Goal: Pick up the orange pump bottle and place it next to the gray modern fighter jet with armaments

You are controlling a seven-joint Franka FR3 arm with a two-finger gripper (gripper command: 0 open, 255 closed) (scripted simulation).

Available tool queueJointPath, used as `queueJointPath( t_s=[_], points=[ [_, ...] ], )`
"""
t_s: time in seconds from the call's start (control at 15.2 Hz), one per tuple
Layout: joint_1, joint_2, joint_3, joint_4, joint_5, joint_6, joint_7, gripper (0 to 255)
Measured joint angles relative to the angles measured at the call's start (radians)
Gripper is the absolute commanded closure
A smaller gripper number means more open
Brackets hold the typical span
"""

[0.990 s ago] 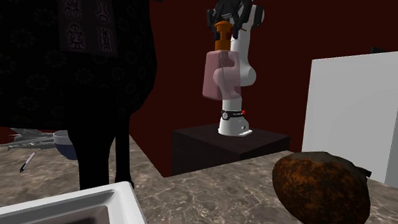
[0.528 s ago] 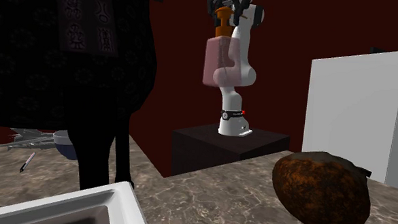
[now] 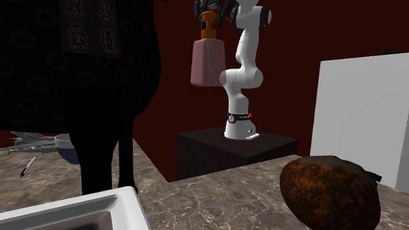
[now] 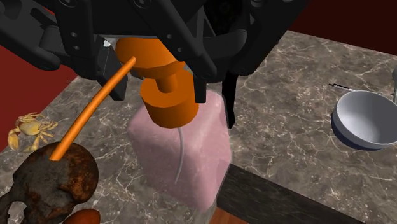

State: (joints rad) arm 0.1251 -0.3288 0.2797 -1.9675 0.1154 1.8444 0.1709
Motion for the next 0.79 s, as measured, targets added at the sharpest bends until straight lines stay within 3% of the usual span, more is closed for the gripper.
queueJointPath(
  t_s=[0.79],
  points=[
    [-0.089, -0.062, -0.218, -0.067, -0.009, -0.022, -0.301, 255]
  ],
)
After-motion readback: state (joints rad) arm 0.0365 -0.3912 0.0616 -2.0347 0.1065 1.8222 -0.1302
